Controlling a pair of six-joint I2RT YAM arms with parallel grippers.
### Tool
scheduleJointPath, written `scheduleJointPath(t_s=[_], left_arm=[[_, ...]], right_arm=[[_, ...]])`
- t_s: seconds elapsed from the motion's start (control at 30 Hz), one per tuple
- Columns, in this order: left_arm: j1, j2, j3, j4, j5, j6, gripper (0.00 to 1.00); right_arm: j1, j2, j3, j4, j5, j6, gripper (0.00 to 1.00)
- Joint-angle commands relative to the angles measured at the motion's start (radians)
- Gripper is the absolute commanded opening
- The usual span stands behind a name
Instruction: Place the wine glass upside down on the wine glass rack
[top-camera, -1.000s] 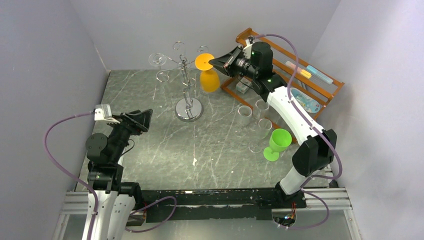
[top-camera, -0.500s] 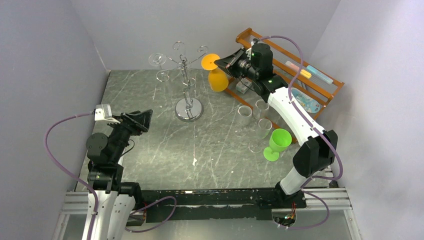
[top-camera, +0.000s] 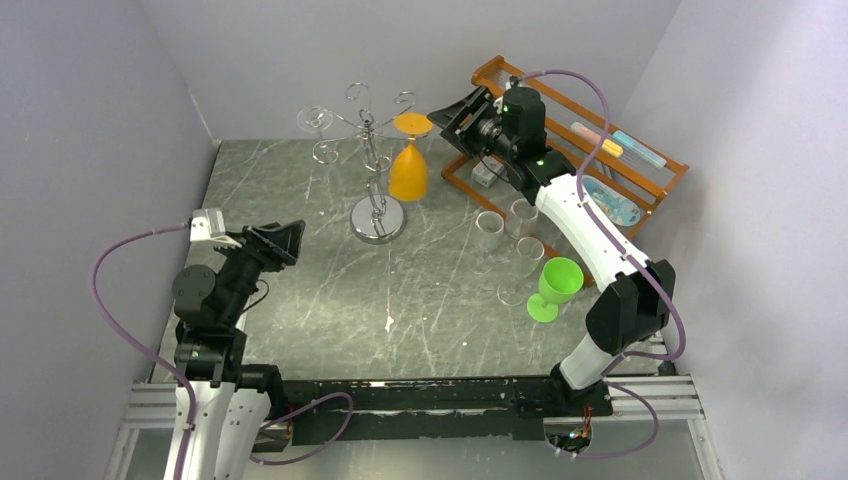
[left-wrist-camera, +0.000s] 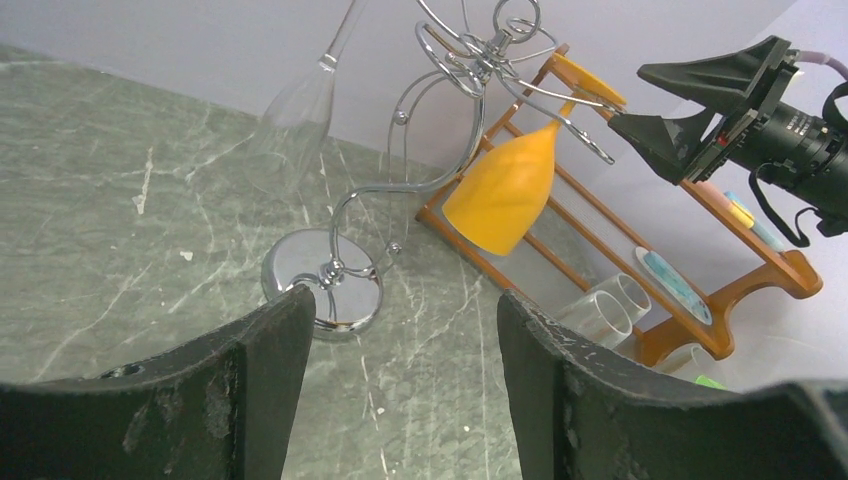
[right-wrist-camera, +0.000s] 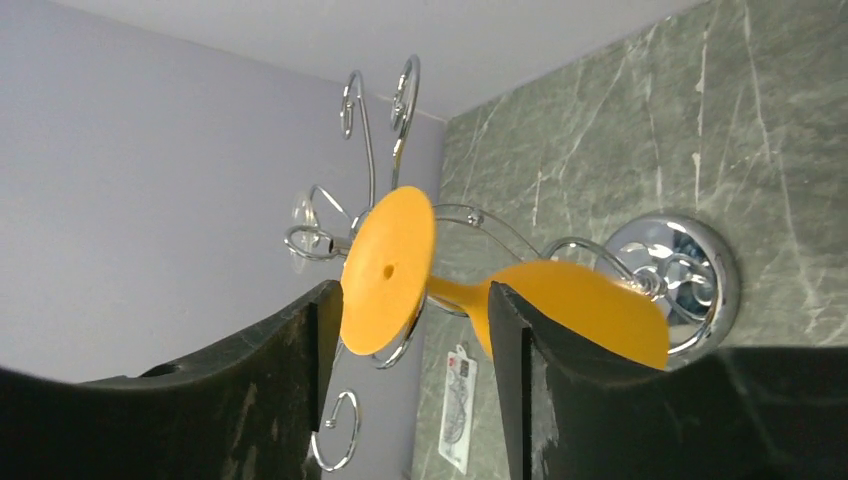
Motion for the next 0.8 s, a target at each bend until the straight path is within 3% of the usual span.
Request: scheduleJointPath(t_s=[0.0, 0.43, 0.53, 0.77], left_arm=[[0.002, 0.008, 0.057, -0.043, -0.006, 0.067, 0.72], [0.001, 0.042, 0.129, -0.103, -0.01, 0.156, 0.84], [0.001, 0.049, 0.137, -0.108, -0.008, 0.156, 0.92], [0.0, 0.063, 0.153, -0.098, -0.015, 0.146, 0.94]], right_arm=[[-0.009, -0.048, -0.027, 0.002, 0.033, -0.03, 0.61], [-0.009, -0.44, -0.366, -0.042, 0.267, -0.212, 0.71], [-0.01, -0.532, -0.459, -0.041, 0.325, -0.22, 0.71], [0.007, -0.574, -0.493, -0.154, 0.341, -0.287, 0.66]])
